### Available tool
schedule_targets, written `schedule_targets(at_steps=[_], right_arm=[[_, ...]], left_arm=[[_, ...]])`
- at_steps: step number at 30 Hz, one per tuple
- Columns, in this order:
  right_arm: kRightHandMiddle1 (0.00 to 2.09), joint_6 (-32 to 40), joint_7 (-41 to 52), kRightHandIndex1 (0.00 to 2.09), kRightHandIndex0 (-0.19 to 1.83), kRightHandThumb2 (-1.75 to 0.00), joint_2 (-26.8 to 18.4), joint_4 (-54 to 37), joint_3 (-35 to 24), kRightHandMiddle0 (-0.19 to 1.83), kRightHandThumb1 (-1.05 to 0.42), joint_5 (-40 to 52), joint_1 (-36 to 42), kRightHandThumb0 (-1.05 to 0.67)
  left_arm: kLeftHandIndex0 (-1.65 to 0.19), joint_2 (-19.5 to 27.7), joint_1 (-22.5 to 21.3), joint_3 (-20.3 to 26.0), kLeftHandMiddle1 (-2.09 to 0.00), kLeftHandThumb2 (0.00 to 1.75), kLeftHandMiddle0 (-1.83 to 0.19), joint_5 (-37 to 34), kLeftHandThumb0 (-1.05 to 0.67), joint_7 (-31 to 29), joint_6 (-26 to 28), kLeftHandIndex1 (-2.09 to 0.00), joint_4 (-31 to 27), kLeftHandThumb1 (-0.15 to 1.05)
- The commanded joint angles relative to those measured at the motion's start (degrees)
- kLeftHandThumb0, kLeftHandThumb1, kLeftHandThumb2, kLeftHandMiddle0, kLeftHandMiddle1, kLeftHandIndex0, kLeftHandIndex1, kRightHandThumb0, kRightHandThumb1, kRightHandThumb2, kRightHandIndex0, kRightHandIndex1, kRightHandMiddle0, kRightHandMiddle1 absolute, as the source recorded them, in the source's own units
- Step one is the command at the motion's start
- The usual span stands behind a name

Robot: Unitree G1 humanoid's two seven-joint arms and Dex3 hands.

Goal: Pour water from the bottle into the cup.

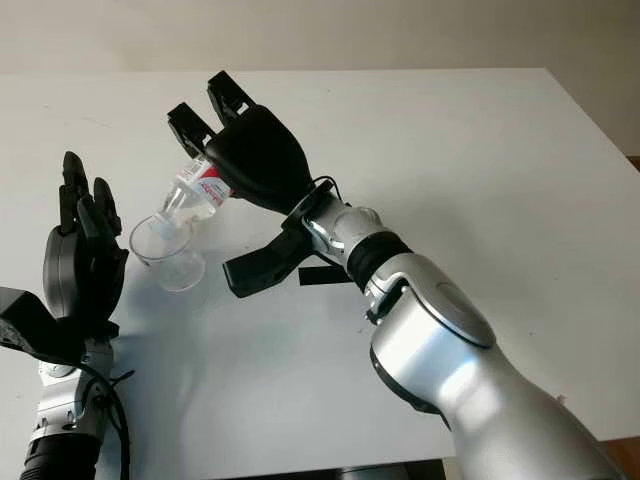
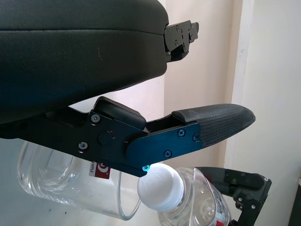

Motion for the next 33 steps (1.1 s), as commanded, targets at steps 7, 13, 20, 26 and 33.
schedule_targets(at_steps=[7, 13, 20, 26, 33], right_arm=[[2.07, -0.98, 1.21, 2.09, 1.12, -0.05, 0.45, -0.68, -1.89, 0.37, -0.99, 2.23, -1.70, -0.37], [2.09, -5.75, 13.96, 2.09, 1.11, -0.11, 0.66, -0.81, -11.79, 0.44, -1.04, 14.70, -0.01, -0.19], [2.09, -8.98, 31.67, 2.09, 1.14, -0.14, 0.61, -3.81, -25.89, 0.57, -1.04, 32.38, 4.21, -0.12], [2.09, -8.80, 40.99, 2.09, 1.07, -0.16, 0.39, -10.01, -32.89, 0.63, -1.05, 41.04, 8.58, -0.15], [2.09, 0.16, 56.09, 2.09, 1.00, -0.19, -0.95, -26.45, -39.86, 0.65, -1.05, 52.60, 18.36, -0.22]], left_arm=[[0.19, -0.65, 0.93, 0.11, 0.00, 0.69, 0.19, -0.65, -0.91, -0.77, -0.29, 0.00, 1.19, 1.05], [0.19, -0.32, 1.48, 0.38, 0.00, 0.69, 0.19, -0.79, -0.91, -1.07, 0.35, 0.00, 0.48, 1.05], [0.19, 0.64, 2.21, 1.01, 0.00, 0.69, 0.19, -1.62, -0.91, -2.45, 0.74, 0.00, -0.45, 1.05], [0.19, 1.24, 2.17, 1.76, 0.00, 0.66, 0.19, -2.76, -0.91, -3.62, 1.17, 0.00, -0.76, 1.05], [0.07, 2.44, 2.06, 2.41, -0.03, 0.63, 0.07, -3.92, -0.92, -5.32, 2.52, -0.05, -1.28, 1.05]])
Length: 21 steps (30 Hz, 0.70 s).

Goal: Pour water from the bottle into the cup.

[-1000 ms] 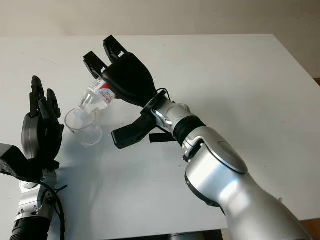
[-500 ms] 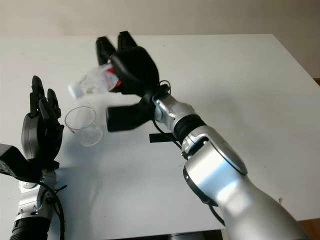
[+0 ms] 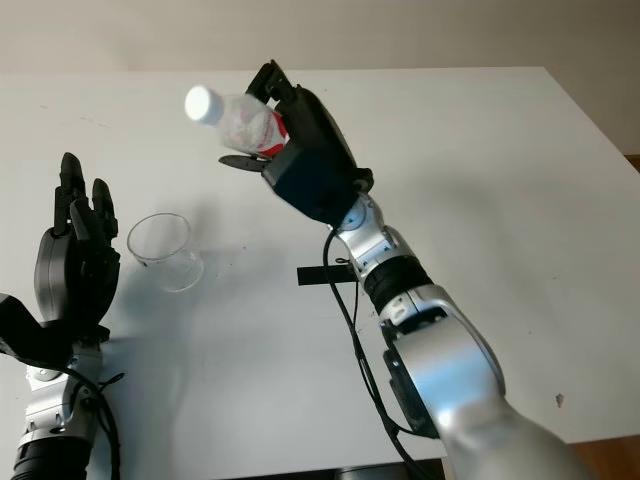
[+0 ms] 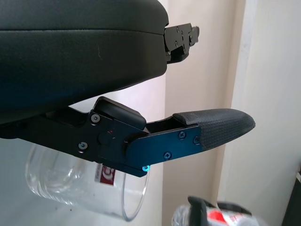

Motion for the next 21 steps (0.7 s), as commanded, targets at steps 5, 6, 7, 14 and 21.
schedule_targets(at_steps=[5, 6, 7, 14, 21], right_arm=[[2.09, 23.41, 16.31, 2.09, 0.66, -0.26, -1.81, -19.88, -8.08, 0.20, -1.05, 16.73, 10.21, -0.17], [2.09, 26.12, 18.23, 2.09, 0.65, -0.26, -2.47, -22.44, -8.53, 0.13, -1.05, 18.11, 11.65, -0.17], [2.09, 27.99, 20.27, 2.09, 0.65, -0.26, -3.28, -24.51, -8.78, 0.08, -1.05, 19.15, 13.01, -0.18], [2.09, 33.91, 26.18, 2.09, 0.62, -0.21, -7.33, -34.41, -9.75, 0.01, -1.05, 21.17, 20.66, -0.26], [2.09, 37.75, 26.12, 2.09, 0.66, -0.24, -8.56, -38.09, -10.84, 0.00, -1.05, 21.45, 23.67, -0.28]], left_arm=[[0.07, -0.07, 1.74, 0.56, -0.03, 0.63, 0.06, -1.17, -0.90, -0.35, 1.43, -0.04, -1.84, 1.05], [0.07, -0.18, 1.78, 0.59, -0.02, 0.63, 0.06, -1.34, -0.89, -0.34, 1.59, -0.04, -1.91, 1.05], [0.08, -0.24, 1.78, 0.62, -0.02, 0.63, 0.06, -1.42, -0.89, -0.35, 1.68, -0.03, -1.88, 1.05], [0.08, 0.34, 1.02, 0.80, -0.01, 0.63, 0.04, -1.53, -0.88, -0.81, 2.94, -0.02, -1.39, 1.05], [0.03, 1.37, 0.53, 0.87, -0.01, 0.63, 0.00, -1.27, -0.88, -1.58, 3.43, -0.02, -1.53, 1.05]])
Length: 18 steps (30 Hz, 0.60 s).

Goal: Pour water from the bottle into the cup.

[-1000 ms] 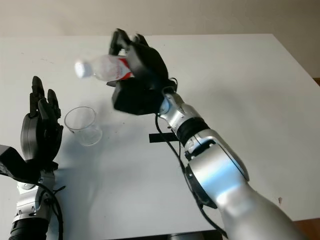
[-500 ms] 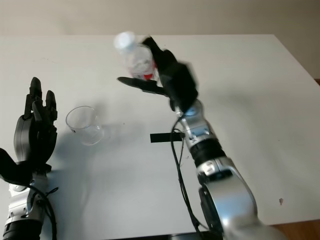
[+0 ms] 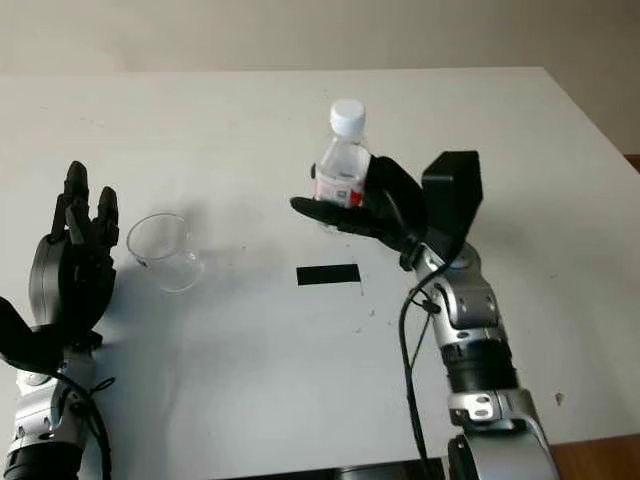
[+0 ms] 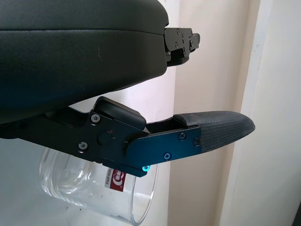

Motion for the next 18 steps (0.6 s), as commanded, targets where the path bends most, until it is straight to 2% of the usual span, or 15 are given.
schedule_targets(at_steps=[1, 7, 18], right_arm=[[2.09, 1.54, -0.42, 2.09, 0.67, -0.24, -0.64, -2.71, -0.62, 0.00, -1.05, 0.55, 0.50, -0.28], [2.09, 3.84, -1.39, 2.09, 0.63, -0.25, -0.54, -5.62, -0.74, -0.04, -1.05, 0.28, 2.82, -0.27], [2.09, 5.70, -2.81, 2.09, 0.67, -0.27, 0.76, -4.71, 0.07, -0.06, -1.05, -0.06, 5.07, -0.26]], left_arm=[[0.03, 0.71, -0.41, 0.15, -0.01, 0.63, 0.00, -0.30, -0.88, -0.49, 0.27, -0.02, -0.61, 1.05], [0.02, 0.60, -0.40, -0.18, 0.00, 0.62, 0.00, -0.03, -0.88, -1.41, 0.12, -0.01, -0.50, 1.05], [0.03, -0.18, 0.00, -0.13, 0.00, 0.61, 0.03, -0.32, -0.88, -1.44, 0.37, 0.00, -0.47, 1.05]])
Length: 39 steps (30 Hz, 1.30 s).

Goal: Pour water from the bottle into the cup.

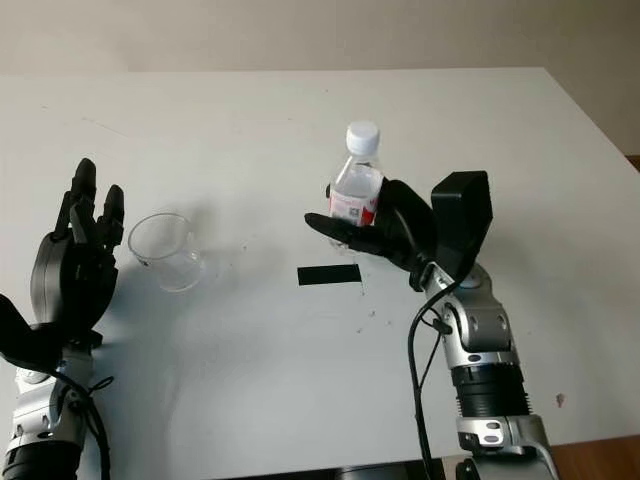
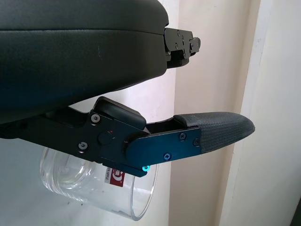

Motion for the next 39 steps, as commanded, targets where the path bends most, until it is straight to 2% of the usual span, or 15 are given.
schedule_targets(at_steps=[1, 26, 39], right_arm=[[2.09, 0.44, -0.36, 2.09, 0.67, -0.26, 0.23, -0.88, 0.30, -0.06, -1.05, -0.19, 0.46, -0.25], [2.09, 0.37, -2.18, 2.09, 0.61, -0.26, 2.72, 2.64, 2.20, -0.13, -1.05, -1.49, 2.88, -0.23], [2.09, -1.17, -2.34, 2.09, 0.61, -0.24, 3.42, 5.88, 3.23, -0.10, -1.05, -3.25, 3.43, -0.23]], left_arm=[[0.04, 0.09, 0.13, -0.03, 0.00, 0.61, 0.04, -0.24, -0.89, -0.32, -0.29, 0.00, -0.21, 1.05], [0.08, -0.06, 0.74, 0.10, 0.00, 0.63, 0.06, -0.26, -0.88, 0.16, 0.08, 0.00, -0.95, 1.05], [0.07, 0.34, 1.25, 0.02, 0.00, 0.63, 0.06, 0.01, -0.88, 0.15, 0.56, 0.00, -1.72, 1.05]])
